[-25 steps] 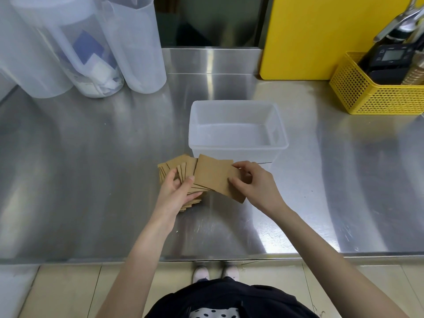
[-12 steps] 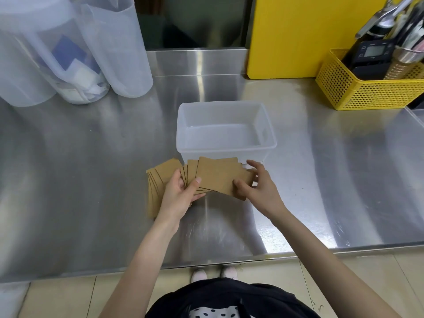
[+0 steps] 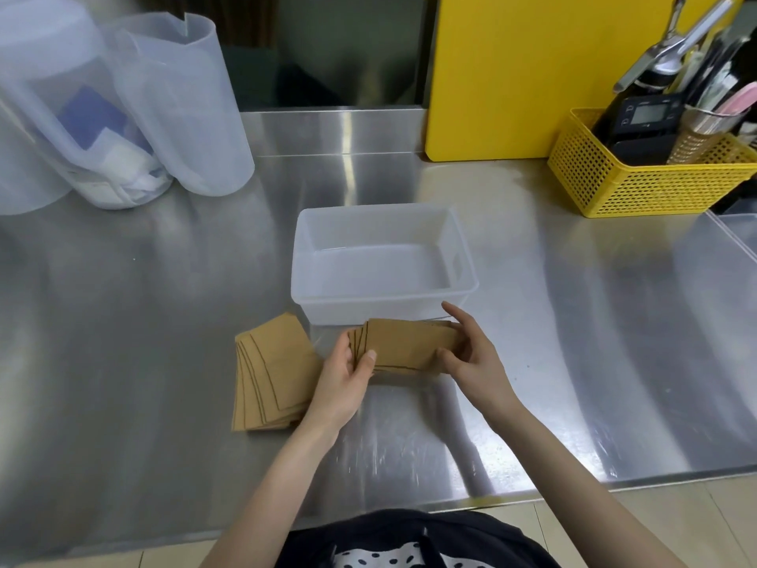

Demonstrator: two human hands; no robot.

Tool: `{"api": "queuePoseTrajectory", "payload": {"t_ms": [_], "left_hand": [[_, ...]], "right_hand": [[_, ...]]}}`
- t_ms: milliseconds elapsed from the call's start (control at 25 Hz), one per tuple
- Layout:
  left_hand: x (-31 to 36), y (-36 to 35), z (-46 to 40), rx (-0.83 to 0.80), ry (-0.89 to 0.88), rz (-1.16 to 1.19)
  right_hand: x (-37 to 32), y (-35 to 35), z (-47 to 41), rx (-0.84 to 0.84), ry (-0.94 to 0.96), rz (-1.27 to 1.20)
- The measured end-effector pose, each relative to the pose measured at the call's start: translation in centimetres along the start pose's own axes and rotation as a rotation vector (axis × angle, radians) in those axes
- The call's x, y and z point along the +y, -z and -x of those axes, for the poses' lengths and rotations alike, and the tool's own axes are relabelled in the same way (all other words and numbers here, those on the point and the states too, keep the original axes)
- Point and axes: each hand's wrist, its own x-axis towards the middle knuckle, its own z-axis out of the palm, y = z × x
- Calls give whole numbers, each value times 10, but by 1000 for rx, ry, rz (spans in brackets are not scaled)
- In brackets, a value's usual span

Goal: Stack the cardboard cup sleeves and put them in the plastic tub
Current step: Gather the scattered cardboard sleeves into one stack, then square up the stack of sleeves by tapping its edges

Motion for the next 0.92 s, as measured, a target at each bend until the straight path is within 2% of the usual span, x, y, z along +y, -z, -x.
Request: {"api": "queuePoseTrajectory", "payload": {"t_ms": [200,400,800,920], "left_hand": [[-8,-13,-9,-7,-26,-127],[-15,-14,-10,29,-29,-283],[-23,-18,-8,37,-84,-411],[-20,-20,-9,81,-122,-411]], "right_hand": [[19,2,-3,83,126,155],[31,-1,-4,31,155,254],[46,-6,-2,-24,115,219],[43,-6,-2,21,120,188]]}}
